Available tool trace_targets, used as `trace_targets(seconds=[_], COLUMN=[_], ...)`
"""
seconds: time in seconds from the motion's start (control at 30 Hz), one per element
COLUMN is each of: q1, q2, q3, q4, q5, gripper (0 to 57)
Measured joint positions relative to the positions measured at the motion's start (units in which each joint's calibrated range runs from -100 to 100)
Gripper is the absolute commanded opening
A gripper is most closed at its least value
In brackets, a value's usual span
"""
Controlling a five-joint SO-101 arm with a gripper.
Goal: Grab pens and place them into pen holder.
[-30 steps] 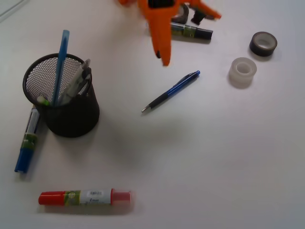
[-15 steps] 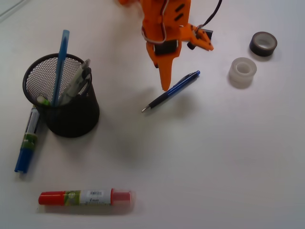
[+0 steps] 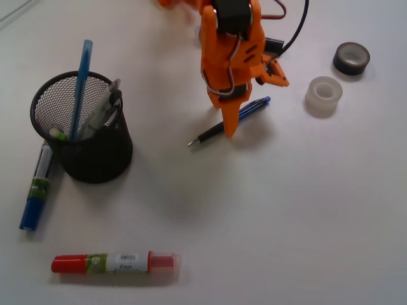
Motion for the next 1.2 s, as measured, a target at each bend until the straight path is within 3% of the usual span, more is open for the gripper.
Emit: trace_targets(seconds=[0.07,0.4,0.6,0.9,1.2], q1=[0.0,-0.15,-0.81,0.0,8.88], q2=[1.83,9.23,-2.35,-35.02,-59.41], q3=[-3.14,-17.43,-16.98,8.89,43.13], q4=[1.38,7.69,2.76,-17.8,-51.92], q5=[0.0,-1.32,-7.37,-14.51,-24.71], gripper=[0.2,0.3,0.3,0.3,0.3])
